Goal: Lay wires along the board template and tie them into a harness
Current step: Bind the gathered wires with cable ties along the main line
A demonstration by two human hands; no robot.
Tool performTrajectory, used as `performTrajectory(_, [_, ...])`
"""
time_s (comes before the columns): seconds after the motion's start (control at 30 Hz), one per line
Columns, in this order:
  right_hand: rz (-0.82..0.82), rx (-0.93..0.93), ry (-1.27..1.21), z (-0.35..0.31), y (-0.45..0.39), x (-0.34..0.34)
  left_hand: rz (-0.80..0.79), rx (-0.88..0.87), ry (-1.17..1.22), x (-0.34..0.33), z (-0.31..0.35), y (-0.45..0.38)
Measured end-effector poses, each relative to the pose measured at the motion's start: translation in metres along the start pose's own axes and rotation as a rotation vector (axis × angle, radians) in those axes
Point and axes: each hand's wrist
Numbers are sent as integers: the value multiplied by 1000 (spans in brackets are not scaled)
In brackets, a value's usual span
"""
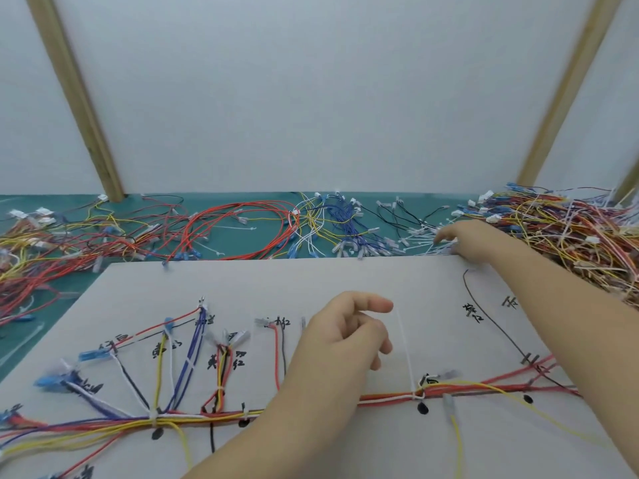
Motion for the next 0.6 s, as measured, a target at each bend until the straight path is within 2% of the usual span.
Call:
performTrajectory(0.37, [284, 80, -7, 9, -3, -9, -45, 28, 22, -3, 3, 5])
performTrajectory(0.6, [244, 132, 4, -1, 1, 0, -75, 33, -1, -5, 6, 7])
Point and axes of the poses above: each hand's wrist, its own y-axis away from the middle knuckle, its own x-axis out of the back of the hand, z = x × y, and after that the axes turned 11 degrees about x, right-handed
